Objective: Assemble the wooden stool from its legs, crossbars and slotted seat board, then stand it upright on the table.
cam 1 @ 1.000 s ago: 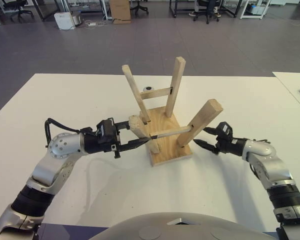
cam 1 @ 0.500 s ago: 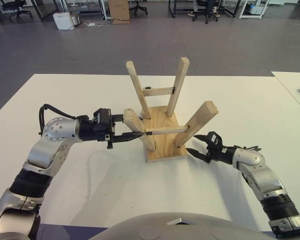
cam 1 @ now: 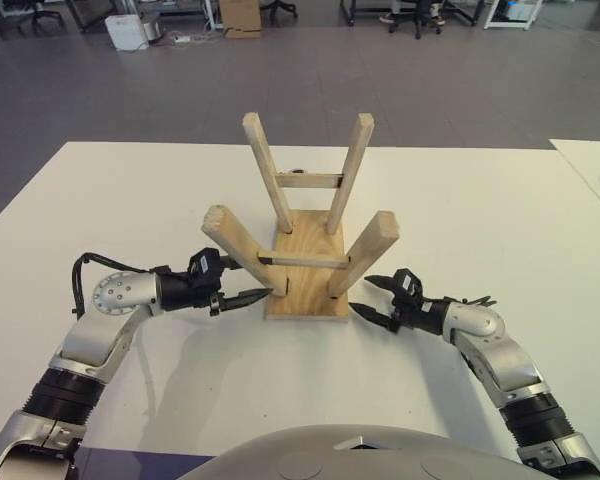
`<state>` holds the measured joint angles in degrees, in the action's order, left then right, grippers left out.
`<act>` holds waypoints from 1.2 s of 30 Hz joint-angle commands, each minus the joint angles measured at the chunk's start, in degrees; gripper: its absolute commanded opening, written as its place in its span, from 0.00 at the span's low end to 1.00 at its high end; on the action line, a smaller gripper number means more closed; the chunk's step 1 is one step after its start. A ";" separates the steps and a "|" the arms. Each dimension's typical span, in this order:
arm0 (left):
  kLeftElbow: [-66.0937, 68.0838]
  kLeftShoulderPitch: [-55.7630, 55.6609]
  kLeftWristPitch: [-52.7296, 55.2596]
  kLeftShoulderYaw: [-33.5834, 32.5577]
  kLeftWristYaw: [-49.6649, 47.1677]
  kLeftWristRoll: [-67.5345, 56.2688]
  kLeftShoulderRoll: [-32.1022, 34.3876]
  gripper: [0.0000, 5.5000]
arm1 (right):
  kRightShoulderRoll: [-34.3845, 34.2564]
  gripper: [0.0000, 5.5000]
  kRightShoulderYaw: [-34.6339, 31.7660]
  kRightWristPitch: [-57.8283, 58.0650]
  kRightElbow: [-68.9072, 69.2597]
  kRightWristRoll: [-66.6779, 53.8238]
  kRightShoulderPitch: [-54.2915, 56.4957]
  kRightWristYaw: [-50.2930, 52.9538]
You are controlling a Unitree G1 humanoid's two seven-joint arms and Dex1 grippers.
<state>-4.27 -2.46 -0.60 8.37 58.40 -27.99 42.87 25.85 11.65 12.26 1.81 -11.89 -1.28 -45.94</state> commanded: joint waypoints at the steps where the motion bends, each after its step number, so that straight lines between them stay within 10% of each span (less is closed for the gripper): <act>1: -0.29 2.95 -1.23 -4.00 -0.94 1.56 -0.33 0.70 | 0.09 0.65 -0.53 -0.49 0.49 0.16 -0.68 0.27; 7: 2.66 25.82 -9.26 -10.99 17.26 -0.64 7.74 0.81 | 2.39 0.65 -3.50 0.74 3.87 -2.79 -4.01 -1.60; 14: 16.10 11.28 -16.48 -5.77 -3.89 21.73 -3.37 0.81 | 5.27 0.65 -0.90 2.44 9.58 -4.51 -7.01 -6.64; 25: 19.41 5.89 -17.75 2.34 -8.20 25.16 -11.29 0.81 | -3.78 0.65 6.02 8.00 13.77 6.87 -2.42 10.43; 36: 20.79 3.07 -17.78 4.73 -13.12 24.82 -16.79 0.81 | -1.22 0.65 -4.56 -0.32 0.84 4.31 2.11 11.30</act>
<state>15.50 0.05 -19.47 12.16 45.96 -5.99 26.29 22.18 11.07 13.21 4.73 -5.58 0.06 -32.97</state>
